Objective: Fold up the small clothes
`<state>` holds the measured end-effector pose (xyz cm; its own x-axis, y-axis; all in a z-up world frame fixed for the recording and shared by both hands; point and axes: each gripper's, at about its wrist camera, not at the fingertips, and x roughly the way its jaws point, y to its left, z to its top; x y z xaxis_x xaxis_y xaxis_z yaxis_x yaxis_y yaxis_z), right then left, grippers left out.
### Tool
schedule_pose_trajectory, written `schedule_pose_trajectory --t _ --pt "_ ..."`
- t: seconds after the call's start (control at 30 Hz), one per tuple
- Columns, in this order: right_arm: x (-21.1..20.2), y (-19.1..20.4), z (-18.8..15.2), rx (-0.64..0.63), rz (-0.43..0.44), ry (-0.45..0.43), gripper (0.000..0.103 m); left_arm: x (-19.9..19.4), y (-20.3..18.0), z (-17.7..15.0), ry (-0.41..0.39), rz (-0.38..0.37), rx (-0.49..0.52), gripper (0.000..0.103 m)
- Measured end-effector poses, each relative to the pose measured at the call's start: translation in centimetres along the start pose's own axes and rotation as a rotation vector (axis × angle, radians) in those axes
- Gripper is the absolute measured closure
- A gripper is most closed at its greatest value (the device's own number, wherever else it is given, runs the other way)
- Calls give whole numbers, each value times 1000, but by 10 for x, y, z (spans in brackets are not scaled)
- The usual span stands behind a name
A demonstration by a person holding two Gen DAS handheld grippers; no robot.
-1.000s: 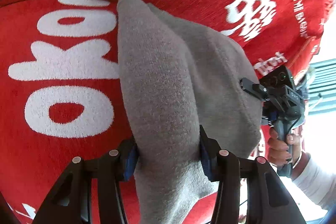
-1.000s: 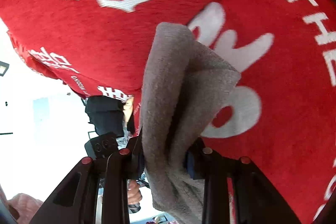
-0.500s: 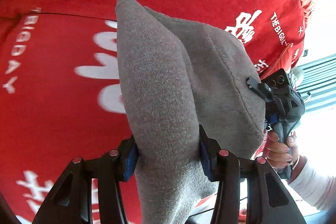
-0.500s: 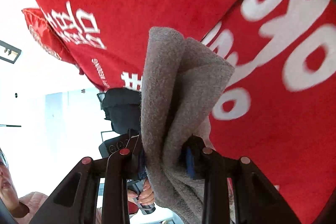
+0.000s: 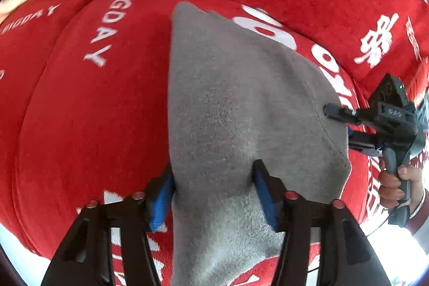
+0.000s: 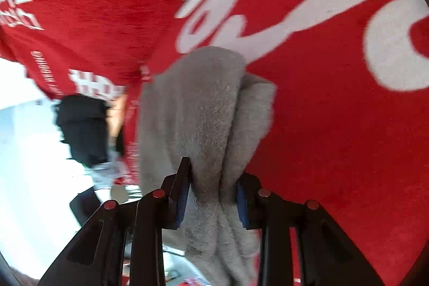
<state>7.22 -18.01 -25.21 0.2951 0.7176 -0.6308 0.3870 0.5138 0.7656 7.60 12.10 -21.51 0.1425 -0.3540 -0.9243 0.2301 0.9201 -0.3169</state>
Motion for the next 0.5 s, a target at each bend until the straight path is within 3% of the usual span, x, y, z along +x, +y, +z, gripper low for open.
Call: schedule_pose_trajectory --t 0.07,0.1,0.17,0.2,0.33,0.37,0.4,0.5 --pt "-4 12 1 -39 -100 -19 52 -5 -2 -2 -14 34 13 39" --pt "-6 18 0 -60 -149 -26 48 -8 -4 -2 -16 67 23 32" --pt "-16 25 -4 -91 -207 -38 48 -15 -7 -3 -26 120 26 20" --pt "-20 29 -8 -98 -215 -43 48 -21 -8 -2 -44 131 23 20" --pt "-32 46 -34 -94 -141 -35 48 -28 -3 -1 -54 158 -11 17" --pt "-31 48 -43 -92 -123 -21 48 -29 -2 0 -55 168 -15 4" --pt "-27 50 -51 -87 -105 -3 48 -30 0 0 -60 188 -17 0" --pt "-18 41 -67 -81 -104 28 48 -30 2 1 -48 220 -19 0"
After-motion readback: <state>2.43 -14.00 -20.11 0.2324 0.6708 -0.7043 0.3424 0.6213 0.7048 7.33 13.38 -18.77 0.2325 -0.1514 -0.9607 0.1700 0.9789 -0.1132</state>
